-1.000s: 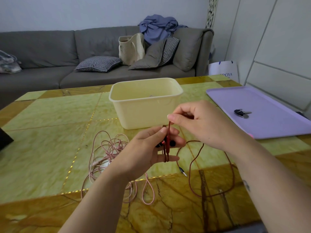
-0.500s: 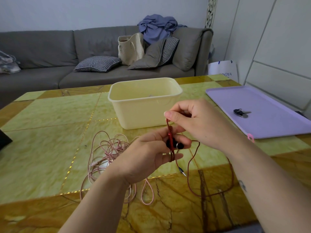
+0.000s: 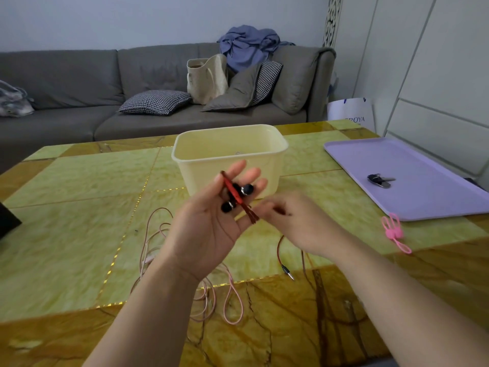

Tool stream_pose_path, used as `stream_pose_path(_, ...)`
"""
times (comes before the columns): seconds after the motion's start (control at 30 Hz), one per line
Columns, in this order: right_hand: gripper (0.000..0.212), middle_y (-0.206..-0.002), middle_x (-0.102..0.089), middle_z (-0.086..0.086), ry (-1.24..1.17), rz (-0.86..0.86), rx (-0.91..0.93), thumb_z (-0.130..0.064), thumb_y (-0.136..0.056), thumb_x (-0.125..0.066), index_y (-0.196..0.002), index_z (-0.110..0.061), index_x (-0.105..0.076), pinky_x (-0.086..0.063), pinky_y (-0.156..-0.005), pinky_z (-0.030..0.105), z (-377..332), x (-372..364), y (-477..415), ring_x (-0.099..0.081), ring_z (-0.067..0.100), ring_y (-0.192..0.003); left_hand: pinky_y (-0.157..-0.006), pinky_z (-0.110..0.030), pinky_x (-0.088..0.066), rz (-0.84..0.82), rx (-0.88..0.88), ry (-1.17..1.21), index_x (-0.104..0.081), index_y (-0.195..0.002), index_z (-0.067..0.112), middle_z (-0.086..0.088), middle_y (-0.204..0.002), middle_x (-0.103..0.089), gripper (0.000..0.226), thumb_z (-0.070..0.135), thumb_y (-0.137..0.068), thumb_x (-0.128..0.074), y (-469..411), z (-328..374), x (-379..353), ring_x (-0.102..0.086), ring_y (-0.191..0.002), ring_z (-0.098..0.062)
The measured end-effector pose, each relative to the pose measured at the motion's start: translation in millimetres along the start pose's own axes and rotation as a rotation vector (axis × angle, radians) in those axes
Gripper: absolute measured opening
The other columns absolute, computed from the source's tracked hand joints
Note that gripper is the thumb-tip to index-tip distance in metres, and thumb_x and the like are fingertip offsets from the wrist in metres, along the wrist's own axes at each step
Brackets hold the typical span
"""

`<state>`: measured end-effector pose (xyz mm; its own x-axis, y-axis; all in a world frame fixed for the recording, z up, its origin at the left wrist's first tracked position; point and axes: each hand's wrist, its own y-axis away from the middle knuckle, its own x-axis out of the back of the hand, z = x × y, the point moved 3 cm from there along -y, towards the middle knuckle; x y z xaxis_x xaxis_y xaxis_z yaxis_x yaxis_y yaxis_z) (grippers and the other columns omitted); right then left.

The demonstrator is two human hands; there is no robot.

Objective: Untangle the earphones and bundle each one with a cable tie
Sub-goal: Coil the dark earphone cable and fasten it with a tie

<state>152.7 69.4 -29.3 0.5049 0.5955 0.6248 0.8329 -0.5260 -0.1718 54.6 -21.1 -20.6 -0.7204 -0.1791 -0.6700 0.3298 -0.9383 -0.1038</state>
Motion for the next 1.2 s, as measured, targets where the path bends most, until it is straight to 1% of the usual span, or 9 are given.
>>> stream_pose_path(0.1,0.025,-0.069,-0.063,0.007,0.18,-0.202,-0.016,-0.035,-0.096,-0.052,-0.096,-0.019,-0.071,-0.035,-0.054,0.03,-13.7,-4.7,5.4,-0.051,0.019,-0.057,-0.087,-0.042,-0.052,0.11,-0.068,-0.028,-0.057,-0.119,0.013,-0.004,-0.105,-0.072,0.034,0.022,-0.1,-0.029,-5.0,4.3,15.5,-0.068,-0.099,-0.017)
stream_pose_path(0.17,0.024,-0.056,-0.053,-0.001,0.205,-0.211,-0.002,-0.036,-0.095,-0.053,-0.094,-0.022,-0.072,-0.029,-0.045,0.021,-24.6,3.2,10.0,-0.039,0.007,-0.045,-0.087,-0.043,-0.05,0.153,-0.072,-0.16,-0.055,-0.121,0.011,-0.006,-0.104,-0.072,0.034,0.021,-0.101,-0.029,-5.6,4.2,21.9,-0.068,-0.098,-0.018)
stream_pose_path(0.4,0.025,-0.061,-0.061,0.003,0.068,0.162,0.178,-0.035,-0.094,-0.051,-0.075,-0.026,-0.065,-0.041,-0.055,0.029,-42.9,36.6,9.4,-0.052,0.015,-0.053,-0.095,-0.049,-0.046,0.024,0.104,-0.652,-0.065,-0.101,0.007,-0.007,-0.085,-0.071,0.038,0.024,-0.101,-0.031,5.2,-16.6,10.2,-0.066,-0.092,-0.019)
stream_pose_path(0.53,0.027,-0.056,-0.041,0.001,-0.012,0.291,0.146,-0.032,-0.096,-0.048,-0.077,-0.024,-0.063,-0.031,-0.05,0.022,-21.9,40.4,1.5,-0.036,0.007,-0.049,-0.093,-0.056,-0.048,-0.056,0.148,-0.542,-0.064,-0.095,0.005,-0.009,-0.077,-0.066,0.034,0.025,-0.098,-0.037,6.8,-20.3,1.2,-0.065,-0.084,-0.022)
stream_pose_path(0.7,0.029,-0.066,-0.066,-0.005,-0.171,0.104,-0.024,-0.033,-0.096,-0.05,-0.084,-0.014,-0.067,-0.047,-0.066,0.038,16.6,9.8,-11.1,-0.062,0.006,-0.06,-0.078,-0.046,-0.057,-0.211,0.227,-0.179,-0.071,-0.088,0.011,-0.005,-0.073,-0.063,0.036,0.025,-0.094,-0.039,8.6,-18.1,-10.9,-0.066,-0.073,-0.02)
stream_pose_path(0.77,0.035,-0.083,-0.072,0.002,-0.102,0.022,-0.057,-0.035,-0.097,-0.048,-0.089,-0.009,-0.069,-0.05,-0.075,0.039,20.6,-4.6,-12.1,-0.066,0.016,-0.077,-0.073,-0.043,-0.059,-0.082,0.151,0.002,-0.07,-0.091,0.01,-0.003,-0.071,-0.062,0.037,0.024,-0.094,-0.036,3.0,-13.7,-7.6,-0.066,-0.07,-0.018)
stream_pose_path(0.9,0.03,-0.07,-0.066,-0.014,0.112,-0.138,-0.009,-0.03,-0.099,-0.044,-0.083,-0.02,-0.067,-0.043,-0.06,0.019,7.2,-21.6,-10.5,-0.058,-0.001,-0.064,-0.078,-0.04,-0.057,0.209,-0.038,0.108,-0.06,-0.107,0.012,0.003,-0.077,-0.068,0.034,0.025,-0.102,-0.03,-10.4,-4.1,22.8,-0.069,-0.078,-0.014)
stream_pose_path(1.07,0.029,-0.057,-0.05,-0.008,0.223,-0.228,0.017,-0.034,-0.097,-0.047,-0.089,-0.02,-0.071,-0.031,-0.046,0.017,-11.0,-11.9,-6.8,-0.041,0.003,-0.047,-0.084,-0.041,-0.052,0.378,-0.125,-0.452,-0.062,-0.107,0.014,0.0,-0.084,-0.072,0.034,0.022,-0.104,-0.03,-14.4,-2.5,41.1,-0.068,-0.088,-0.015)
stream_pose_path(1.2,0.026,-0.05,-0.053,-0.017,0.121,-0.057,0.077,-0.034,-0.095,-0.052,-0.078,-0.023,-0.067,-0.033,-0.047,0.014,-22.0,10.3,-6.1,-0.044,0.002,-0.046,-0.087,-0.048,-0.05,0.182,-0.004,-0.903,-0.065,-0.091,0.012,0.003,-0.072,-0.069,0.039,0.026,-0.103,-0.03,-8.5,-10.6,29.5,-0.064,-0.077,-0.013)
